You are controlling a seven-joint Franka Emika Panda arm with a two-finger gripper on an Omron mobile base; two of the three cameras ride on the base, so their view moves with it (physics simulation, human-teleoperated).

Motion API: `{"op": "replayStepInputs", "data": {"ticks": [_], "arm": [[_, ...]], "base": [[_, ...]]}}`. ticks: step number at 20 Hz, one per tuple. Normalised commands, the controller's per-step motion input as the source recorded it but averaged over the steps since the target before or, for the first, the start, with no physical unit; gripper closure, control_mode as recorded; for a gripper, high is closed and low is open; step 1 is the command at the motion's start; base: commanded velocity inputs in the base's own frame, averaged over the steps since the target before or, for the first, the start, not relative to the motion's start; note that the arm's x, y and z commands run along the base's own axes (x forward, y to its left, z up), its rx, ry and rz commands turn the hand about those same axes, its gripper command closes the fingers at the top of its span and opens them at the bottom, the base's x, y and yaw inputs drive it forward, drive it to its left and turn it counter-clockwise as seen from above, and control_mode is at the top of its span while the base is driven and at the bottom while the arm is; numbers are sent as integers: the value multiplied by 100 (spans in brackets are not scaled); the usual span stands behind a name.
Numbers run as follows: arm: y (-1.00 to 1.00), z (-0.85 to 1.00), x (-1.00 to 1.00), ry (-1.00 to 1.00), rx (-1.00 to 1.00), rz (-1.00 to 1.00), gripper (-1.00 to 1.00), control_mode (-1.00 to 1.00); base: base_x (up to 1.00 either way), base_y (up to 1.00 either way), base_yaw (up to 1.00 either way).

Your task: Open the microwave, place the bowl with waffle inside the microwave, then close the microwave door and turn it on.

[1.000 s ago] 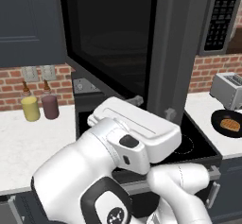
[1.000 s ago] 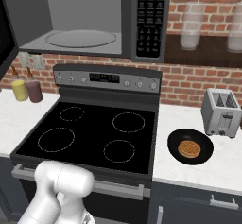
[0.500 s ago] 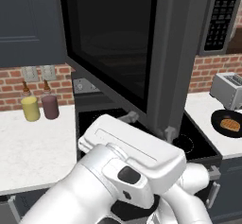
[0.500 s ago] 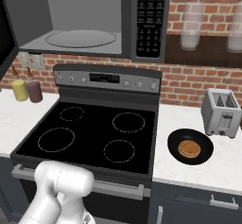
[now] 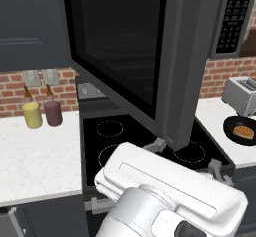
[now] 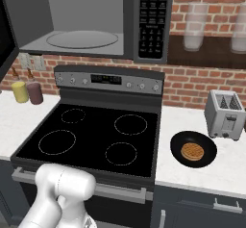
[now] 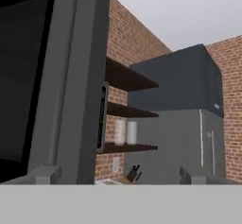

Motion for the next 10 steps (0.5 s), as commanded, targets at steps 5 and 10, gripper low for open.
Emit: {"op": "replayStepInputs", "data": {"ticks": [5, 10], "arm": [[-99, 0, -9, 2, 36, 39, -100, -100], [-90, -1, -5, 3, 35, 42, -100, -100]], "base": [[0, 0, 0], [0, 0, 0]]}}
